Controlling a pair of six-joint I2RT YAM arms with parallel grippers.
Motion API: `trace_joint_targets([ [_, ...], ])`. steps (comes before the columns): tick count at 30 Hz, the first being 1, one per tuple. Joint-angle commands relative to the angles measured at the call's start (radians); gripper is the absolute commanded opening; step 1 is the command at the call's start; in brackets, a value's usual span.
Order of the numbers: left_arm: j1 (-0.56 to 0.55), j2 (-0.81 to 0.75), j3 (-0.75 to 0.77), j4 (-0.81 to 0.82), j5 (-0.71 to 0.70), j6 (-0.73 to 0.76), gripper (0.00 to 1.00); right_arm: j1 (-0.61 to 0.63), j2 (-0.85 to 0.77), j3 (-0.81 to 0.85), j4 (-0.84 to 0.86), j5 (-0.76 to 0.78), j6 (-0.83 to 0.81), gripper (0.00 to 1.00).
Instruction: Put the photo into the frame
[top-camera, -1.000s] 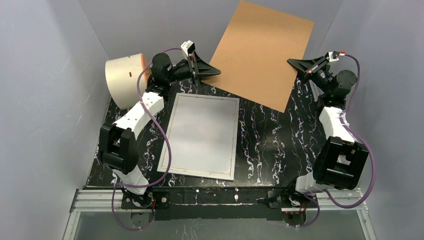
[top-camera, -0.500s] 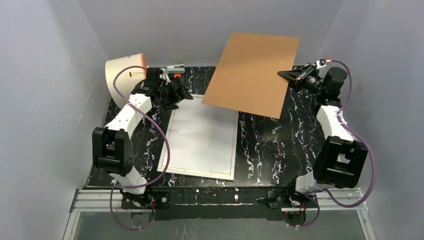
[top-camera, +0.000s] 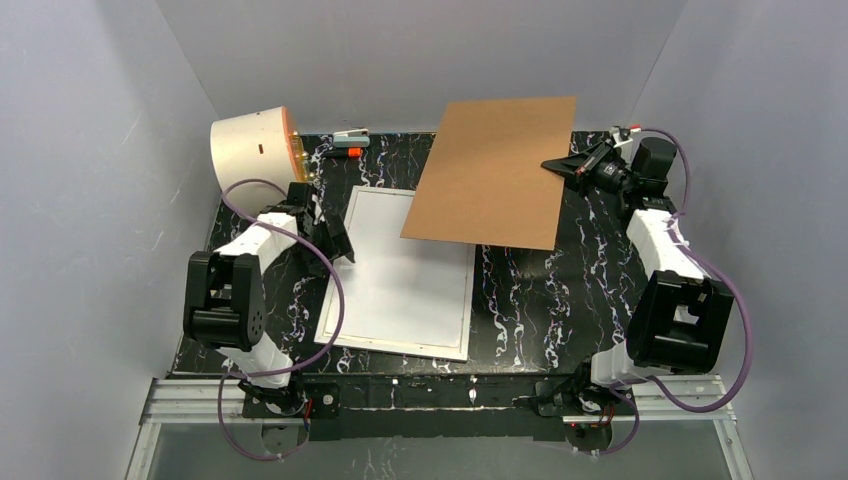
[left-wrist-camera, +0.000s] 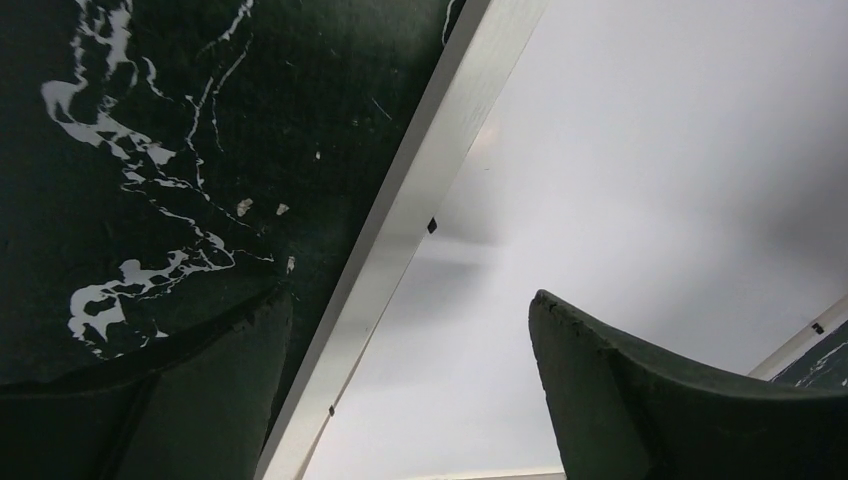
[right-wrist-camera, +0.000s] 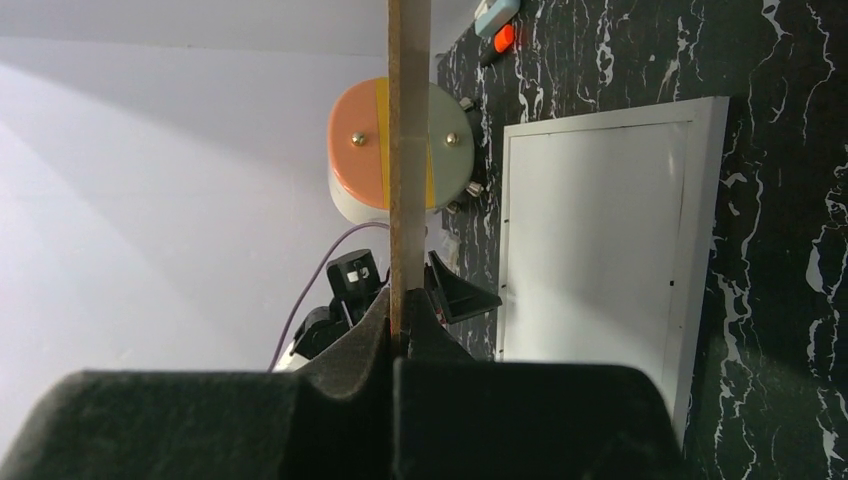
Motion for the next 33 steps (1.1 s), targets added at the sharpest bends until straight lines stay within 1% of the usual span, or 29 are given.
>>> trace_joint_targets([
  [1, -0.005, -0.023, -0.039, 0.038, 0.068, 0.005, 0.84, 0.011, -0.003, 0.033, 0.033, -0.058, -0.027, 0.01],
  [3, -0.005, -0.015, -0.048, 0.044, 0.081, -0.003, 0.82, 0.016, 0.009, 0.035, 0.037, -0.103, -0.046, 0.01],
  [5, -0.005, -0.013, -0.057, 0.061, 0.092, -0.019, 0.75, 0.022, 0.018, 0.036, 0.014, -0.145, -0.078, 0.01],
  [7, -0.005, -0.018, -0.066, 0.089, 0.113, -0.043, 0.7, 0.027, 0.009, 0.024, -0.039, -0.141, -0.151, 0.01],
  [11, -0.006, -0.03, -0.106, 0.18, 0.228, -0.118, 0.59, 0.04, -0.001, -0.018, -0.094, -0.15, -0.227, 0.01],
  [14, -0.007, -0.023, -0.131, 0.228, 0.283, -0.167, 0.56, 0.064, 0.005, -0.047, -0.121, -0.156, -0.27, 0.01],
  [20, -0.014, -0.015, -0.169, 0.33, 0.374, -0.235, 0.55, 0.139, 0.018, -0.102, -0.134, -0.147, -0.336, 0.01],
  [23, -0.015, -0.029, -0.22, 0.42, 0.435, -0.289, 0.58, 0.175, 0.019, -0.132, -0.099, -0.121, -0.323, 0.01],
  [27, -0.015, -0.05, -0.242, 0.407, 0.395, -0.281, 0.6, 0.248, 0.033, -0.152, -0.069, -0.076, -0.295, 0.01],
  [31, -0.015, -0.1, -0.234, 0.368, 0.32, -0.256, 0.68, 0.296, 0.026, -0.204, 0.0, -0.008, -0.241, 0.01],
  [33, -0.015, -0.116, -0.225, 0.343, 0.285, -0.244, 0.7, 0.31, 0.022, -0.227, 0.027, 0.027, -0.215, 0.01],
])
